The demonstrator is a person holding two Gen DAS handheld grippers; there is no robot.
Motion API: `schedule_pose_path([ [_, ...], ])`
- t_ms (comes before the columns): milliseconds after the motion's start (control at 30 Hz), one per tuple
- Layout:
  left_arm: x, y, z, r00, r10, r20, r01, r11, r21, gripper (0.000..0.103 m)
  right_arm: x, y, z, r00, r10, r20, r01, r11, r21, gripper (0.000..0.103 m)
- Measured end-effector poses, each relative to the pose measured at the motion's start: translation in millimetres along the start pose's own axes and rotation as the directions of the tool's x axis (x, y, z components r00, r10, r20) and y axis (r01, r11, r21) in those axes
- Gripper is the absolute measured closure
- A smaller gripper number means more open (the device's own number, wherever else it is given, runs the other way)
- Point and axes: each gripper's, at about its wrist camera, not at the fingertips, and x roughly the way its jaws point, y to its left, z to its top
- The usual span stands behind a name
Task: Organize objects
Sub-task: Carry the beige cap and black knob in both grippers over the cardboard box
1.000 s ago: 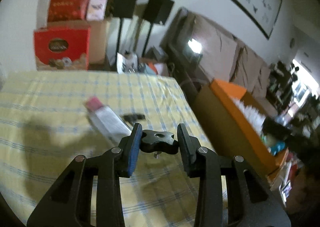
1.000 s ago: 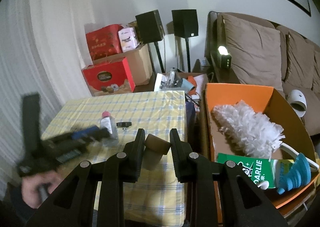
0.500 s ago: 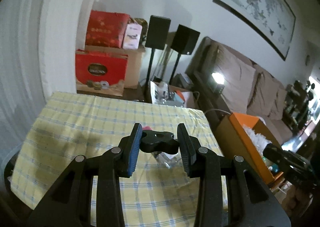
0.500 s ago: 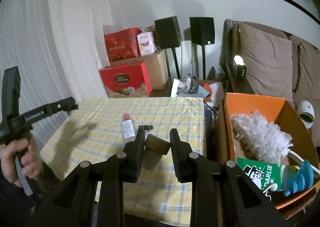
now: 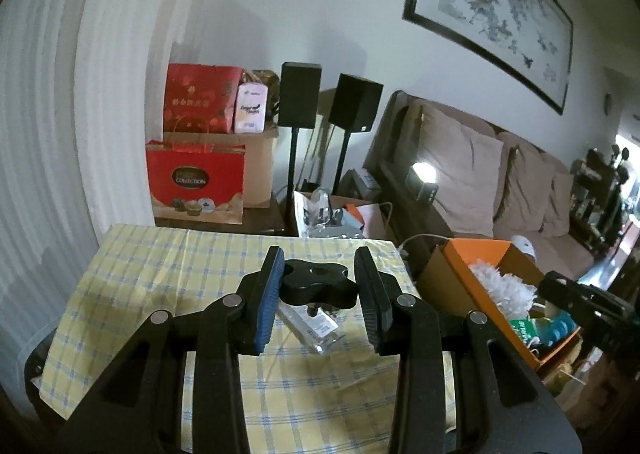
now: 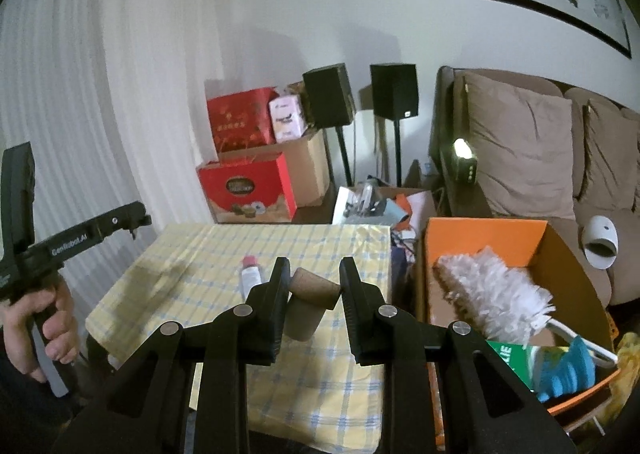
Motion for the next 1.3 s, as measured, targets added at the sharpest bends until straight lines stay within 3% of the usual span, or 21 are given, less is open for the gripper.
schedule_pose_path([
  [367,-7.1,-36.4,0.1,0.999,-0.045,0.025,0.044,0.998,0.046,0.069,-17.5,-15.6,7.3,0.998,-0.044,0.037,0.043,0.999,0.022,0.078],
  [1300,-16.2,-77.5,8.9,0.989,-0.144,0.038,0.142,0.988,0.055,0.069,-35.9,-34.5,14.4,0.995,-0.074,0.060,0.071,0.996,0.048,0.078],
])
